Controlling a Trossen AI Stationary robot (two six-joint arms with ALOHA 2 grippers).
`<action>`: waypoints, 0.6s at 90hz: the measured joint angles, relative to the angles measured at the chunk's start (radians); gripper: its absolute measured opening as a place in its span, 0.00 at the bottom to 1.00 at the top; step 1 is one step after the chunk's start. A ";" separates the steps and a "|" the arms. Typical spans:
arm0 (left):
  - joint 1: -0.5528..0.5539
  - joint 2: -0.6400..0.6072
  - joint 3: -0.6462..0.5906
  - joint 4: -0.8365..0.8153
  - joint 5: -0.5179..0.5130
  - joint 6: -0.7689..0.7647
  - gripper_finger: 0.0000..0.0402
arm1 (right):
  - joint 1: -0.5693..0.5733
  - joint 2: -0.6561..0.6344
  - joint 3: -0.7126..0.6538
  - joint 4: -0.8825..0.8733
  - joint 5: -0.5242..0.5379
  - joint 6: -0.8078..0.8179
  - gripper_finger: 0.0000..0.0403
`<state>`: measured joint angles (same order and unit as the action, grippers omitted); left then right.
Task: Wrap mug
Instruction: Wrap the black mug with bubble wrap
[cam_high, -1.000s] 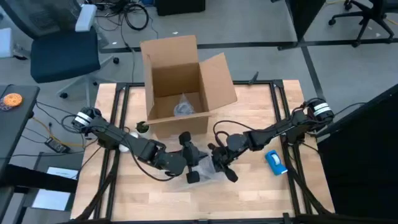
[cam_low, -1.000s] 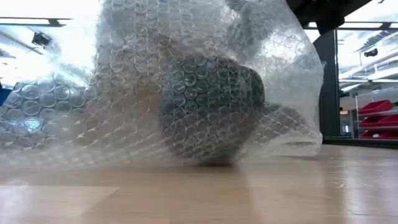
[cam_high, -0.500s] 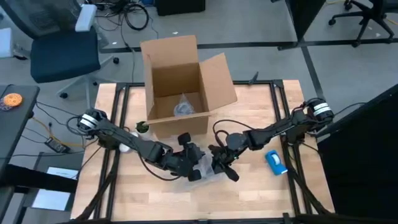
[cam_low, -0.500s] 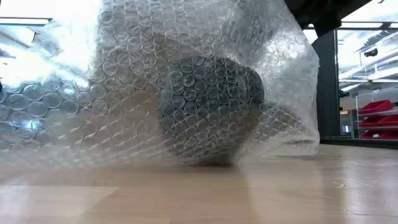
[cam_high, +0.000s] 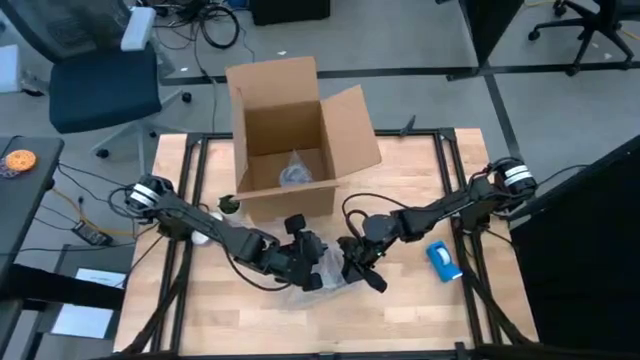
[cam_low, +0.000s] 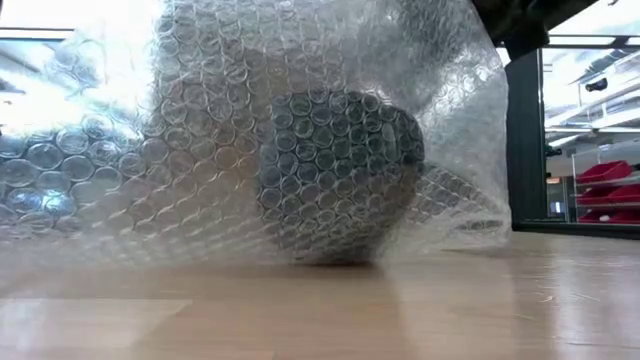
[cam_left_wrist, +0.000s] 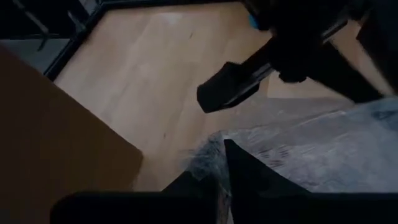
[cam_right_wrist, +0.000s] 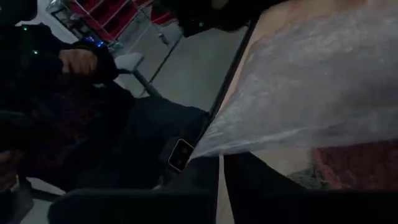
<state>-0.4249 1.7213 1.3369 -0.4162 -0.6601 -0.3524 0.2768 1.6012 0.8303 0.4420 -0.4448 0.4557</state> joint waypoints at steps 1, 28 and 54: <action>0.000 0.003 0.000 0.001 0.000 0.000 0.00 | 0.001 0.000 0.000 -0.001 0.000 0.000 0.00; 0.000 0.047 0.000 -0.007 0.019 -0.001 0.00 | 0.032 0.000 0.000 -0.051 0.021 0.007 0.00; 0.001 0.049 0.000 -0.028 0.010 0.003 0.00 | 0.038 0.000 0.000 -0.155 0.079 0.024 0.00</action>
<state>-0.4236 1.7706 1.3365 -0.4438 -0.6498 -0.3496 0.3145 1.6009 0.8303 0.2874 -0.3658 0.4793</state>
